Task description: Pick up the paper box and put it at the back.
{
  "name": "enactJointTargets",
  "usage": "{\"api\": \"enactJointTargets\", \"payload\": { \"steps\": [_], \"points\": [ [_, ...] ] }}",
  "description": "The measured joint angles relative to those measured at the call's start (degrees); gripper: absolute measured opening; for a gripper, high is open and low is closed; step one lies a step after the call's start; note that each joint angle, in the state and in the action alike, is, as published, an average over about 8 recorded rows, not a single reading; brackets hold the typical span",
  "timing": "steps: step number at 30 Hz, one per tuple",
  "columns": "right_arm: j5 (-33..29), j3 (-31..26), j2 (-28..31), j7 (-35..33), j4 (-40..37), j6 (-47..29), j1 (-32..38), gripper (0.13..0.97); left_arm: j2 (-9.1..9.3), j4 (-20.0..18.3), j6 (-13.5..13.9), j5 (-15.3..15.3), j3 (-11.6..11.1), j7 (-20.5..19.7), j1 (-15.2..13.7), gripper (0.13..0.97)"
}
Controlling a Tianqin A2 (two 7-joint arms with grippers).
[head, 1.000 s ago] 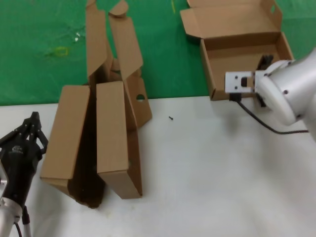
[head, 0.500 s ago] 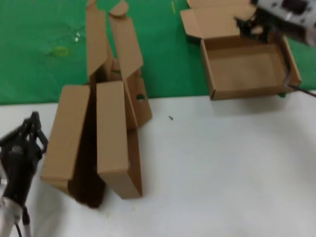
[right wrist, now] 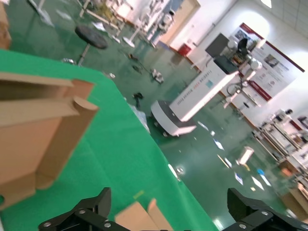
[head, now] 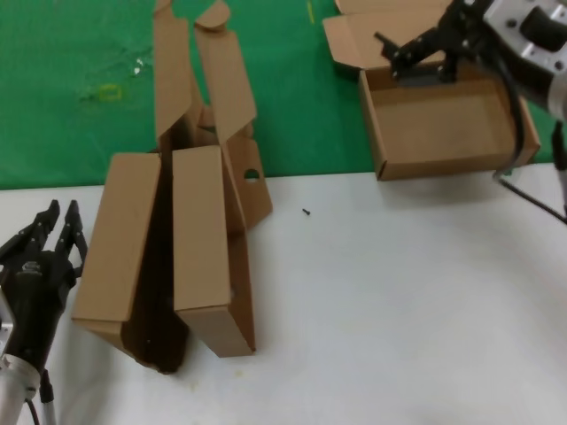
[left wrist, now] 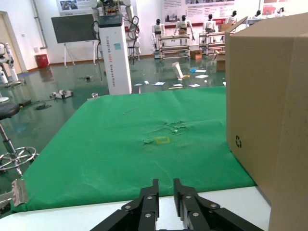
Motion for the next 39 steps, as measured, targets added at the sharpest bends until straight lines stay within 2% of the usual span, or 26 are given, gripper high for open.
{"api": "enactJointTargets", "payload": {
  "steps": [5, 7, 14, 19, 22, 23, 31, 35, 39],
  "points": [
    [4.5, -0.1, -0.2, -2.4, -1.5, 4.1, -2.6, 0.846, 0.00, 0.0, 0.0, 0.0, 0.0, 0.0, 0.0, 0.188],
    [6.4, -0.1, -0.2, -3.5, -2.1, 5.9, -3.7, 0.883, 0.00, 0.0, 0.0, 0.0, 0.0, 0.0, 0.0, 0.218],
    [13.0, -0.1, -0.4, -7.1, -4.3, 12.1, -7.6, 0.910, 0.00, 0.0, 0.1, 0.0, 0.0, 0.0, 0.0, 0.306],
    [17.8, -0.2, -0.6, -9.7, -5.9, 16.5, -10.4, 0.956, 0.00, 0.0, 0.1, -0.1, 0.0, 0.0, 0.0, 0.424],
    [20.7, -0.2, -0.7, -11.3, -6.9, 19.1, -12.0, 0.958, 0.00, 0.0, 0.1, -0.1, 0.0, 0.0, 0.0, 0.495],
    [21.7, -0.2, -0.7, -11.8, -7.2, 20.0, -12.6, 0.960, 0.00, 0.0, 0.1, -0.1, 0.0, 0.0, 0.0, 0.495],
    [29.3, -0.3, -1.0, -16.0, -9.7, 27.1, -17.0, 0.966, 0.00, 0.0, 0.1, -0.1, 0.0, 0.0, 0.0, 0.716],
    [33.1, -0.3, -1.1, -18.1, -11.0, 30.7, -19.3, 0.966, 0.00, 0.1, 0.1, -0.1, 0.0, 0.0, 0.0, 0.716],
    [37.0, -0.3, -1.3, -20.1, -12.2, 34.2, -21.5, 0.966, 0.00, 0.1, 0.1, -0.1, 0.0, 0.0, 0.0, 0.793]
  ]
}}
